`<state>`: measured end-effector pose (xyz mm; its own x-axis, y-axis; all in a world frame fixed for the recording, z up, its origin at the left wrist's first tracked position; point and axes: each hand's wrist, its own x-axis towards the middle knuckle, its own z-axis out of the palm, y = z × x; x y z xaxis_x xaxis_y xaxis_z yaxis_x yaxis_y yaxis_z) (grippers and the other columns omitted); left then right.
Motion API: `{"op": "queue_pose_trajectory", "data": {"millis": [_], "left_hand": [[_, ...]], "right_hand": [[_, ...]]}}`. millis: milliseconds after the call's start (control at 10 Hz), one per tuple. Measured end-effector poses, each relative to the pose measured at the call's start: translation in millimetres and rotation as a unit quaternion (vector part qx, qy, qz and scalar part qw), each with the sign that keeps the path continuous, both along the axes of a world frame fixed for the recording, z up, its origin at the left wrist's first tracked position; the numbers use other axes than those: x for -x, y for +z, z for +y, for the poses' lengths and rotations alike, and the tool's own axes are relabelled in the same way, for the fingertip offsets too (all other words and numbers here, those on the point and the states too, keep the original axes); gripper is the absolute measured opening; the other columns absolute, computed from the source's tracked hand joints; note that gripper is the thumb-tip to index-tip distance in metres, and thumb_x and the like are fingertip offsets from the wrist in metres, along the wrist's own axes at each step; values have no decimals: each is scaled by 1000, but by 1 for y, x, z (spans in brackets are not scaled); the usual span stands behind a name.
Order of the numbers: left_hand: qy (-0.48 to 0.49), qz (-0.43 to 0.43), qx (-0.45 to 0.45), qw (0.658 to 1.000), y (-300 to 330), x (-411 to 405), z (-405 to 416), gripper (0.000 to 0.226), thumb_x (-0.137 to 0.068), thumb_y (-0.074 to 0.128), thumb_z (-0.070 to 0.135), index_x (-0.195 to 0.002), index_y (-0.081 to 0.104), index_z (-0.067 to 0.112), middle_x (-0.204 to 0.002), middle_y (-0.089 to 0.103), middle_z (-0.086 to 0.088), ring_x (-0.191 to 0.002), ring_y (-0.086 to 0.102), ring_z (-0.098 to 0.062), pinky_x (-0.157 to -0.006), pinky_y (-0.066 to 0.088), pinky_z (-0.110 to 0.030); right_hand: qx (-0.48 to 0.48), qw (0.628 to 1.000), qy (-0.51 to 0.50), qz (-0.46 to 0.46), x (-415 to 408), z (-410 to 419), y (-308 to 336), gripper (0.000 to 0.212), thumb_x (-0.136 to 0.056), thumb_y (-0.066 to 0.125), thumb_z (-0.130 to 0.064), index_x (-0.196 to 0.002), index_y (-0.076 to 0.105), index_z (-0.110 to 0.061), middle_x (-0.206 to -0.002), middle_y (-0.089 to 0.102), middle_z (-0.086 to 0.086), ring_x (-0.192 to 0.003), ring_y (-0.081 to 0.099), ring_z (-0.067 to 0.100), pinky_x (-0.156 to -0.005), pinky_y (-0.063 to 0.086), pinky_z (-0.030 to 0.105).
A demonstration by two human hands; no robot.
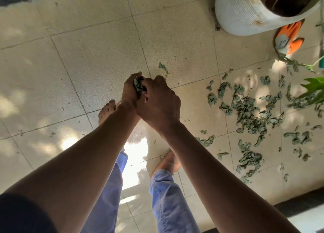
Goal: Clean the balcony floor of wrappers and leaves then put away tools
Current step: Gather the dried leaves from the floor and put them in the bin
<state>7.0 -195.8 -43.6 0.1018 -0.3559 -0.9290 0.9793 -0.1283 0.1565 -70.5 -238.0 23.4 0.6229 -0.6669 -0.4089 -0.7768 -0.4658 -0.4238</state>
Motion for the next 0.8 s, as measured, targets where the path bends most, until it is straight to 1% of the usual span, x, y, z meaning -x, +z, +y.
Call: {"op": "queue_pose_trajectory", "data": {"millis": [100, 200, 300, 400, 500, 600, 700, 800], "left_hand": [[19, -3, -24, 1000, -4, -14, -6, 20, -98, 56, 29, -80, 56, 20, -56, 65, 7, -50, 65, -6, -37, 45, -18], [57, 28, -17, 998, -29, -27, -8, 24, -98, 60, 25, -74, 55, 19, -59, 61, 4, -51, 61, -9, -35, 42, -18], [46, 30, -22, 998, -46, -41, -3, 24, -93, 65, 25, -71, 55, 23, -63, 59, 5, -55, 60, -7, -36, 38, -13], [38, 19, -13, 999, -55, -50, -1, 22, -93, 65, 24, -73, 56, 22, -65, 59, 5, -55, 60, -8, -36, 38, -13], [28, 32, -4, 999, -61, -55, 2, 23, -95, 63, 24, -73, 55, 21, -65, 59, 4, -54, 61, -8, -35, 38, -13], [26, 48, 2, 998, -65, -53, 5, 26, -96, 62, 25, -71, 56, 21, -63, 60, 4, -53, 61, -7, -35, 38, -13], [28, 56, 8, 998, -72, -48, 7, 27, -96, 62, 25, -70, 55, 21, -65, 59, 4, -54, 62, -8, -36, 39, -13], [24, 65, 10, 998, -75, -43, 8, 28, -97, 62, 25, -70, 54, 21, -65, 58, 3, -54, 61, -8, -36, 38, -13]], "right_hand": [[9, 992, -83, -98, -3, -8, -15, 32, -87, 60, -36, -113, 68, -19, -98, 64, 0, -77, 66, 16, -62, 53, 29], [44, 991, -97, -74, 1, -31, -57, 30, -89, 66, -27, -117, 65, -16, -105, 65, 4, -86, 63, 18, -65, 51, 27], [33, 996, 7, 83, 10, -57, -114, 68, -82, 76, -18, -144, 47, -19, -138, 50, 10, -117, 52, 27, -81, 53, 33], [46, 980, 136, 138, 16, -72, -154, 101, -74, 82, -10, -158, 27, -18, -161, 27, 14, -139, 38, 34, -98, 49, 39], [57, 969, 210, 118, 20, -80, -175, 101, -75, 78, -2, -160, 25, -13, -165, 22, 15, -147, 29, 37, -104, 47, 43], [93, 969, 212, 87, 24, -83, -185, 82, -73, 79, -1, -147, 45, -9, -149, 43, 15, -129, 46, 35, -91, 56, 39], [82, 975, 195, 60, 29, -83, -188, 59, -74, 77, 3, -129, 55, -5, -135, 51, 17, -114, 54, 35, -80, 59, 39], [63, 981, 181, 35, 38, -79, -189, 43, -79, 71, 8, -118, 59, -5, -129, 54, 18, -109, 58, 35, -72, 60, 42]]}}
